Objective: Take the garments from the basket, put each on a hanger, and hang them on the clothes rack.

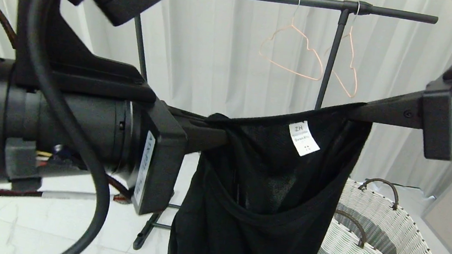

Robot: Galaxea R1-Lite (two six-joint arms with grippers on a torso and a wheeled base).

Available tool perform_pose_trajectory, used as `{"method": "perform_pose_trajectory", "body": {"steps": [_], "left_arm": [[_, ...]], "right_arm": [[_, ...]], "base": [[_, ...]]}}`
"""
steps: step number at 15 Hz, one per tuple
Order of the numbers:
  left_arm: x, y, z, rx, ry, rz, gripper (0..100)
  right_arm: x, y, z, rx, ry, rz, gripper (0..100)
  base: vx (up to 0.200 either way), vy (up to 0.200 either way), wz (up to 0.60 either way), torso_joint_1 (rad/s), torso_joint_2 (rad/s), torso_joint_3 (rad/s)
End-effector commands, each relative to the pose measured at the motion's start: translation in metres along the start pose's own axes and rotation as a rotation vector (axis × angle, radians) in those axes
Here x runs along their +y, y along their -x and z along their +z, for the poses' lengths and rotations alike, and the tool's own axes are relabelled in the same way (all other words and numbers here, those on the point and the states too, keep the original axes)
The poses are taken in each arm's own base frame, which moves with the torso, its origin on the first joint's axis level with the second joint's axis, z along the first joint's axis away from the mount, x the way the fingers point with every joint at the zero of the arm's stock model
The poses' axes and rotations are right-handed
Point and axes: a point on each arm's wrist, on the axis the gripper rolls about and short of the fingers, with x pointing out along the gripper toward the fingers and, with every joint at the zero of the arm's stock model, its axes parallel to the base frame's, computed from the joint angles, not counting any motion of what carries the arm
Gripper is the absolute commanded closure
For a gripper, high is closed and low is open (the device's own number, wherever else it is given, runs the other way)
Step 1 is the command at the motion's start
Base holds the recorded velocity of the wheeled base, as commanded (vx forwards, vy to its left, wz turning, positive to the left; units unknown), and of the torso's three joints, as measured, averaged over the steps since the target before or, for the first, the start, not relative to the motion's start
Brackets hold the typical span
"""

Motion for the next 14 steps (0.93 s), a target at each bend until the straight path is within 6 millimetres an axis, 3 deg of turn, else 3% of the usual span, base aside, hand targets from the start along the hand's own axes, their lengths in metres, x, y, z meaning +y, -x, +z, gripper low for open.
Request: {"method": "perform_pose_trajectory", "body": {"steps": [1,3,10,11,14], "left_arm": [[0.026,-0.013,0.001,0.023,-0.041,0.094,100],[0.029,-0.016,0.009,-0.006,-0.039,0.058,100],[0.028,-0.007,0.008,-0.018,-0.041,0.049,100],[0.027,-0.006,0.007,-0.015,-0.041,0.053,100],[0.031,-0.007,0.003,0.005,-0.036,0.094,100]], "right_arm": [[0.001,0.025,-0.003,-0.013,0.007,0.013,100],[0.006,0.03,-0.007,0.016,0.022,0.038,100],[0.006,0.026,-0.009,0.034,0.024,0.019,100],[0.006,0.025,-0.012,0.043,0.025,0.007,0],[0.001,0.036,-0.024,0.058,0.017,-0.077,0]], "base": [[0.0,0.0,0.0,0.0,0.0,0.0],[0.0,0.0,0.0,0.0,0.0,0.0],[0.0,0.0,0.0,0.0,0.0,0.0],[0.0,0.0,0.0,0.0,0.0,0.0],[0.0,0.0,0.0,0.0,0.0,0.0]]}}
